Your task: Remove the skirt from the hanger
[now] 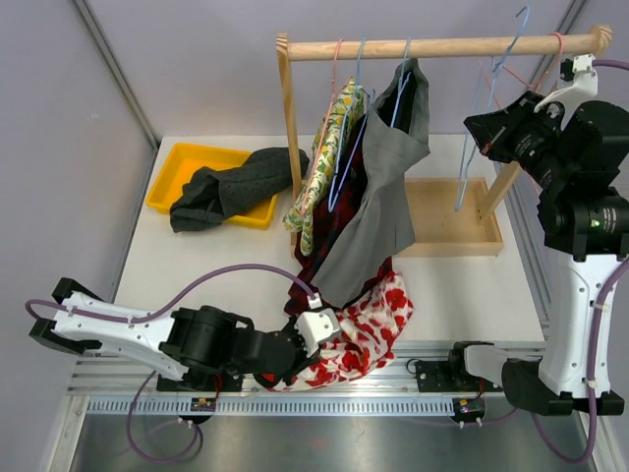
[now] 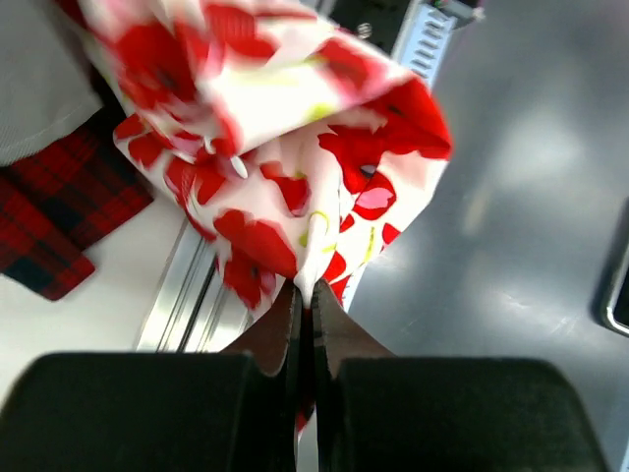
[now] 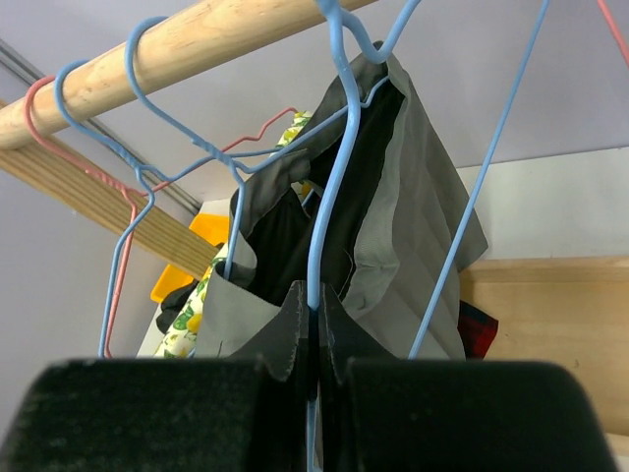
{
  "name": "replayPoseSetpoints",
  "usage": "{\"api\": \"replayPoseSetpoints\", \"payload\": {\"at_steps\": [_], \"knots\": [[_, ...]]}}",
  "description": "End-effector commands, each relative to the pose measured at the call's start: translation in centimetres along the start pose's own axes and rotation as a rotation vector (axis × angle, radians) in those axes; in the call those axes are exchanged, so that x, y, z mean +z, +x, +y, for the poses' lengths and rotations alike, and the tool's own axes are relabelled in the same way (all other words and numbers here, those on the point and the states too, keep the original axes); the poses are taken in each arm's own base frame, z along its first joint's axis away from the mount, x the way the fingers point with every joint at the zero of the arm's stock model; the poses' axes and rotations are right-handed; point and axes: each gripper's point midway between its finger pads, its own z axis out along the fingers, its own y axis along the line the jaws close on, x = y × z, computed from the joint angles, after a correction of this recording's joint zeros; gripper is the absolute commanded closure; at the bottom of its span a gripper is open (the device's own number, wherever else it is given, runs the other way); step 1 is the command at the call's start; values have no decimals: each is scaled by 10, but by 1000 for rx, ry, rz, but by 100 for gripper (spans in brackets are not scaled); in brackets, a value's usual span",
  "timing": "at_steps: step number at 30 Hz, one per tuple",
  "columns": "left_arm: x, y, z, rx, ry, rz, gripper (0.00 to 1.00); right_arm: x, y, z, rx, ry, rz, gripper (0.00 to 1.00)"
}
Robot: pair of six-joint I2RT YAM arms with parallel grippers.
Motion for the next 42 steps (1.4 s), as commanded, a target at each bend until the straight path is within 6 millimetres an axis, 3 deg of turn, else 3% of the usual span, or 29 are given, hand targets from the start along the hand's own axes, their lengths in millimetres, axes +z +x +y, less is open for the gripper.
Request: {"api": "replayPoseSetpoints", "payload": {"at_steps": [1,4,10,14,19,26,28,31,32,35,37,38,40,42], "knots": [[-5,-2,31,-49,-173,-37,100,7,-28,12,-33,-60,-105,100],[-16,4,65,-33,-341,-26,100,18,-23,6,-30,-51,-87,100],[-48,-22,122,-28,-530,-55,100,34,-15,-3,-14,-40,-63,100],[-77,-41,170,-34,-705,-48,100,41,-5,-7,1,-39,-33,100],[-126,-91,211,-68,-856,-167,100,44,19,-18,20,-21,15,100],[-205,-148,300,-184,-1150,-307,100,41,40,-31,31,15,54,100],[-217,-177,315,-197,-1176,-369,100,38,44,-34,23,28,60,100],[-236,-201,339,-194,-1240,-409,100,34,47,-37,14,44,63,100],[-244,-216,356,-203,-1277,-425,100,32,48,-39,10,52,63,100],[-260,-228,388,-241,-1351,-449,100,28,54,-43,2,68,69,100],[-256,-238,413,-261,-1342,-472,100,25,58,-44,-2,73,72,100],[-260,-234,426,-291,-1357,-478,100,24,60,-46,-1,77,73,100],[-244,-231,451,-313,-1346,-458,100,22,64,-48,-3,84,75,100],[-223,-213,477,-335,-1372,-396,100,19,66,-49,-5,88,73,100]]}}
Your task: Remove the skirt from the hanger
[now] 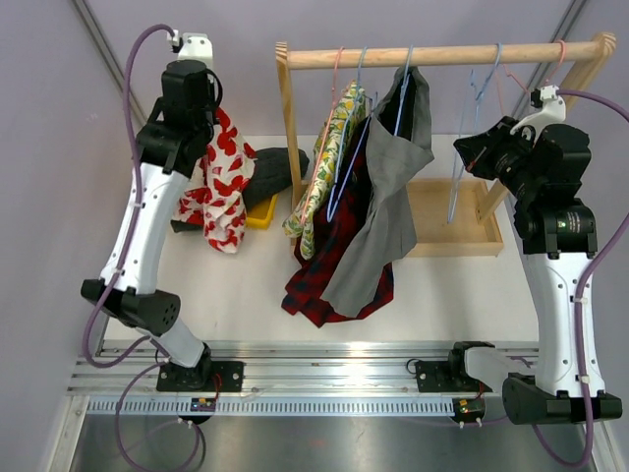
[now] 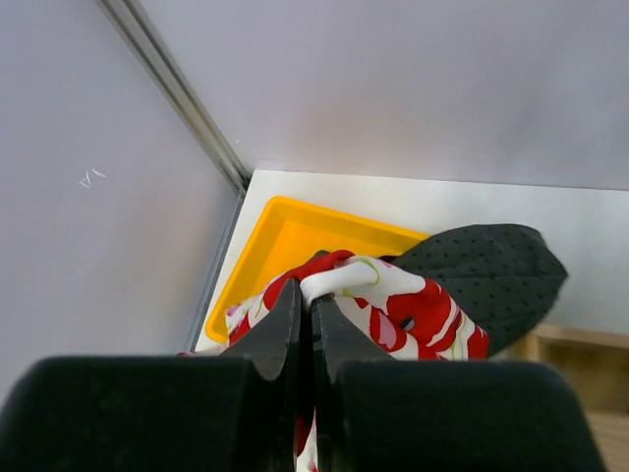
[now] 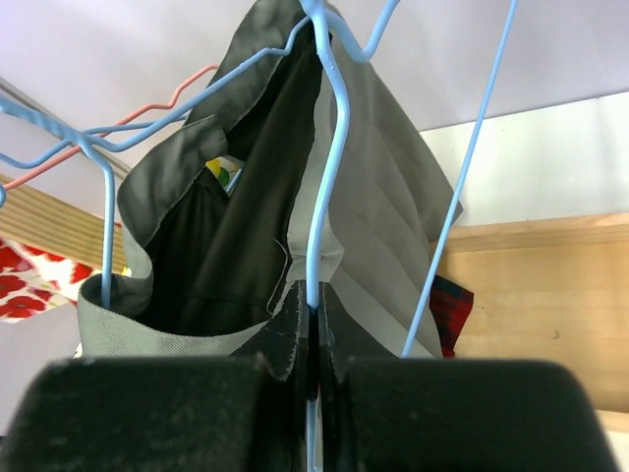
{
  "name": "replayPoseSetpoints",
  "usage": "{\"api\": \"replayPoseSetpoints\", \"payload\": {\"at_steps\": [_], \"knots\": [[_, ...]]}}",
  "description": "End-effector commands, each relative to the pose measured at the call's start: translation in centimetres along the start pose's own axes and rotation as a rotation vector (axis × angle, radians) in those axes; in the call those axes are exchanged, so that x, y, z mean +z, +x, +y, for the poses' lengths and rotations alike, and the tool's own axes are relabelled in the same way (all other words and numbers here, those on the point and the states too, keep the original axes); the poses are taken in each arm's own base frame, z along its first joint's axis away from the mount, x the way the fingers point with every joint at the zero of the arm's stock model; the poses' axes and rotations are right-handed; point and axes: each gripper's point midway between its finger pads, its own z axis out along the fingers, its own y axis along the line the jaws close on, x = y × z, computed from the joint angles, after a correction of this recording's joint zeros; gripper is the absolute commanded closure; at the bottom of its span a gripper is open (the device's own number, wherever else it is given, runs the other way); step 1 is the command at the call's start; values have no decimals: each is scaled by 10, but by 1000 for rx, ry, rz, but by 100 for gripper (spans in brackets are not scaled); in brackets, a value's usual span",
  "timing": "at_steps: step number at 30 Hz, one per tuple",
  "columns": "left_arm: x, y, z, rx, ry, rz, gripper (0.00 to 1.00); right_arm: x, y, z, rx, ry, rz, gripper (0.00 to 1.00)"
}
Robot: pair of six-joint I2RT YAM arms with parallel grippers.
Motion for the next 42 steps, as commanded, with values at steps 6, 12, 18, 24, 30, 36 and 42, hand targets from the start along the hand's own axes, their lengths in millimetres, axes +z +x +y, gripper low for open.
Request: {"api": "replayPoseSetpoints", "payload": {"at_steps": [6,12,18,24,30,36,42], "knots": [[92,83,-33,33,-77,149,84,-13,14,-6,-4,26,21,100],[150,149,-51,-8,-50,343,36,-25,14,-5,-4,35,19,100],[114,138,-33,-94,-86,347,1,-41,5,-7,-20,86,-12,45],[38,126,-21,-136,-25,262,1,-60,-10,-5,-26,125,-52,1],[-39,133,-35,-96,74,229,1,-87,-36,26,-38,36,-114,1],[-105,163,-29,-123,161,243,1,-83,-66,64,-49,-111,-114,1],[-145,223,-15,-104,183,308,1,-26,-71,66,-33,-134,-34,7]]}}
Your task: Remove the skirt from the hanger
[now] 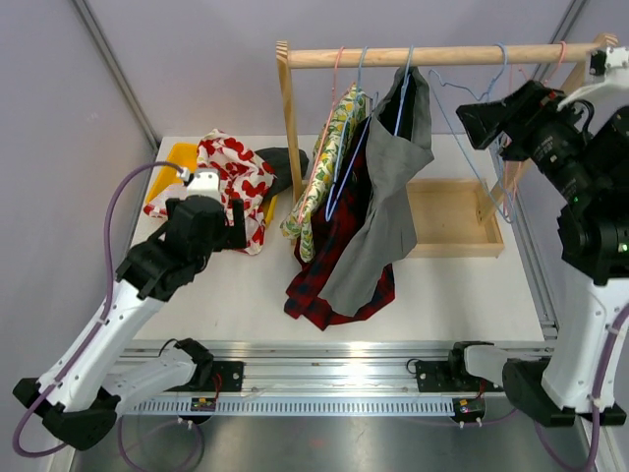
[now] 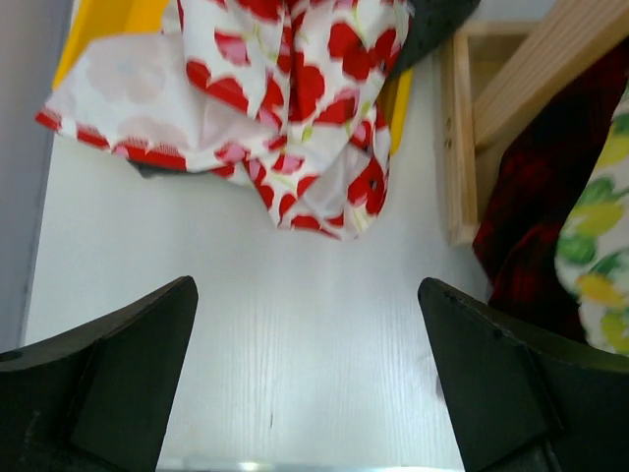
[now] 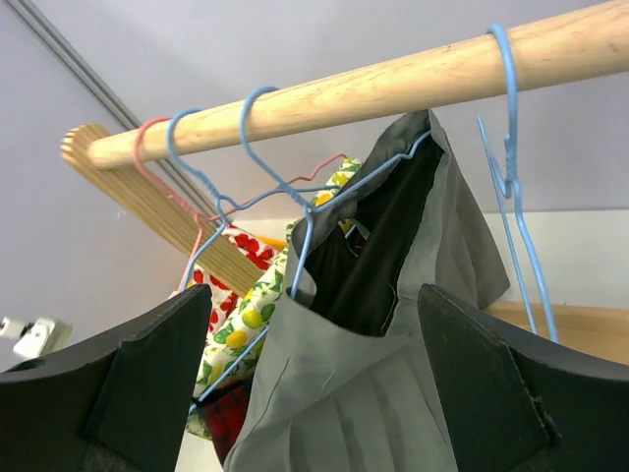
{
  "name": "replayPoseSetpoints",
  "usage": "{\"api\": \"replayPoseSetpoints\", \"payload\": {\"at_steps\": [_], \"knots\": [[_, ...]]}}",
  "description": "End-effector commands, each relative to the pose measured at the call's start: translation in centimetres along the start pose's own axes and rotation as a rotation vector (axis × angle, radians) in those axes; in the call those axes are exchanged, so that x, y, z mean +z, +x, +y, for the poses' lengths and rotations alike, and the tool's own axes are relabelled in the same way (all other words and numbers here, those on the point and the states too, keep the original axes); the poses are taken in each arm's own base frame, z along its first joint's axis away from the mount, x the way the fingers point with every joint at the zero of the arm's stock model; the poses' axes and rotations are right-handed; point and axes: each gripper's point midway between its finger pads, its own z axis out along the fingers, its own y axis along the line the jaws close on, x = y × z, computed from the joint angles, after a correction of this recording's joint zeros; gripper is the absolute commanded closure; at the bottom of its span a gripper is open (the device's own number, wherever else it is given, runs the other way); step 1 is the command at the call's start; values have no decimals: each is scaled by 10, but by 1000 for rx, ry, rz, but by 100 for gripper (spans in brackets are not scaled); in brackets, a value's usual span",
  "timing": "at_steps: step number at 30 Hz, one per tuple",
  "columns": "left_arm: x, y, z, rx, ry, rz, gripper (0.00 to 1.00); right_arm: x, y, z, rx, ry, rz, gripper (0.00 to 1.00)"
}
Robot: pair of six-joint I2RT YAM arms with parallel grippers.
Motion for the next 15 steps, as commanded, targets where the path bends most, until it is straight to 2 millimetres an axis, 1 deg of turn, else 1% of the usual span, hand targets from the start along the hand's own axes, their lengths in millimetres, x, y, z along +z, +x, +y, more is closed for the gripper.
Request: {"api": "replayPoseSetpoints", "payload": {"at_steps": [1,2,3,4,5,6,7,8,10,14,15], "knots": [[-11,37,18,-28,-45,50,1,50,22,-17,13,34,102,8],[-13,44,21,-30,-51,60,1,62,31,-4,-4,14,139,8],[-15,54,25,-38,-47,63,1,69,36,-4,-40,31,150,9],[-17,60,26,-50,-45,67,1,74,38,-7,-53,73,151,9],[-18,63,26,-61,-36,66,1,85,44,-2,-58,65,166,10],[-18,72,27,-69,-23,68,1,89,46,-1,-48,67,170,11],[-20,71,25,-96,-18,58,1,94,46,-2,-48,78,164,12],[-21,71,24,-103,-6,48,1,100,52,0,-46,76,175,12],[-20,74,20,-117,23,39,1,106,53,-3,-48,102,160,14],[-19,75,18,-127,39,13,1,120,67,-6,-45,102,184,16],[-18,74,17,-131,44,5,1,123,71,-3,-46,94,191,16]]}}
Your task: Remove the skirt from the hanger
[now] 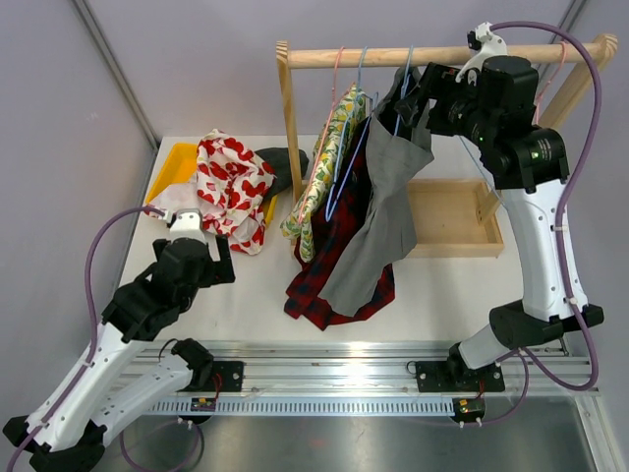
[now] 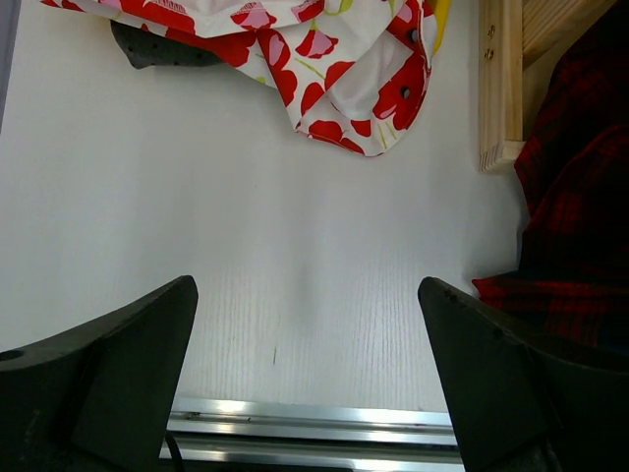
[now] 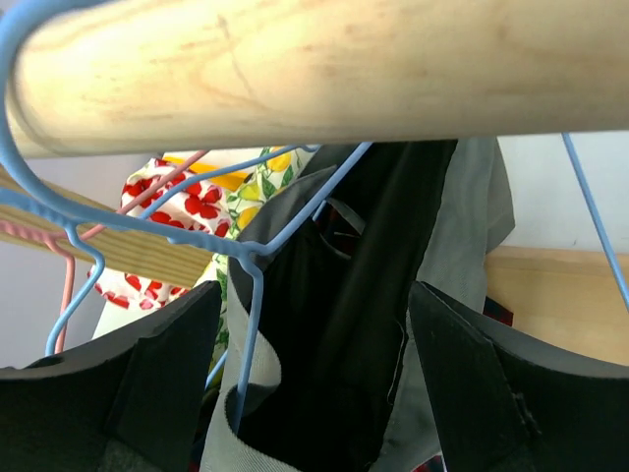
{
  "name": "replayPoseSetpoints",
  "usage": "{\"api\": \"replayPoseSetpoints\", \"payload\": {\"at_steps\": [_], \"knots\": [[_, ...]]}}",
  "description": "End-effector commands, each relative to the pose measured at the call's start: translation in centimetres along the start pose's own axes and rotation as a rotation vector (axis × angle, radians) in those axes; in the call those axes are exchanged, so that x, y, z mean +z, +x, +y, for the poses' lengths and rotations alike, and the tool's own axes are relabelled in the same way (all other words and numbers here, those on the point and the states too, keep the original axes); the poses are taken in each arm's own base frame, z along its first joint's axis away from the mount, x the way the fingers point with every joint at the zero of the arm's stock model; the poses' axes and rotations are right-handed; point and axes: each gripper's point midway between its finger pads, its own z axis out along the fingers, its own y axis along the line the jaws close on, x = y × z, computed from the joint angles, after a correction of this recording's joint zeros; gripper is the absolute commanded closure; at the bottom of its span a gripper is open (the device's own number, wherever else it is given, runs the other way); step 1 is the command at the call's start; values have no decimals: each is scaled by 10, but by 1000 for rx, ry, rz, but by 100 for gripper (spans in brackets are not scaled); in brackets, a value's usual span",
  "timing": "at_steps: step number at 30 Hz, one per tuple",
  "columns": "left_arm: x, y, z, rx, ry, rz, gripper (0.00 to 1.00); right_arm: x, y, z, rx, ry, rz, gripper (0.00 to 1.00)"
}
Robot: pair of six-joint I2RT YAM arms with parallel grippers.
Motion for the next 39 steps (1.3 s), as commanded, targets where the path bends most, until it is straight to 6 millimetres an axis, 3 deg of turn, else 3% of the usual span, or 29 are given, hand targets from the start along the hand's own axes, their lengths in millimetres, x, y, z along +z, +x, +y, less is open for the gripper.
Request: {"api": "replayPoseSetpoints", "payload": {"at_steps": [1,7,9,10,11,12,15,21,24,25,27,30,31,34,35,39], "knots": [[3,-10,-11,-56,48,-59,1,0,-15,8,-20,-6,-75,18],[6,-8,-13,-48,49,-54,1,28,3,19,-29,4,-46,22],[6,-8,-13,-48,50,-55,1,32,4,19,-33,20,-48,26],[5,-8,-13,-48,55,-58,1,34,4,17,-40,34,-52,35],[5,-8,-13,-48,55,-58,1,35,3,15,-41,46,-55,35],[6,-7,-13,-47,55,-57,1,32,0,13,-45,57,-69,46],[5,-8,-14,-50,60,-63,1,20,-12,6,-60,99,-114,68],[6,-8,-14,-49,60,-61,1,-8,-27,-5,-91,160,-171,79],[3,-11,-14,-39,67,-65,1,-20,-31,-10,-112,187,-184,93],[-1,-18,-16,-37,80,-76,1,-22,-30,-12,-122,195,-183,100],[-9,-30,-19,-23,101,-101,1,-29,-31,-15,-127,205,-192,100],[-38,-79,-34,-34,178,-192,1,-38,-33,-15,-126,200,-202,100],[-54,-107,-43,-48,221,-235,1,-39,-31,-15,-125,200,-200,100],[-83,-152,-67,-4,329,-303,1,-47,-31,-13,-118,185,-206,100],[-100,-182,-81,21,374,-341,1,-48,-31,-11,-115,174,-208,100],[-142,-239,-133,94,548,-415,1,-56,-29,-11,-111,164,-208,100]]}}
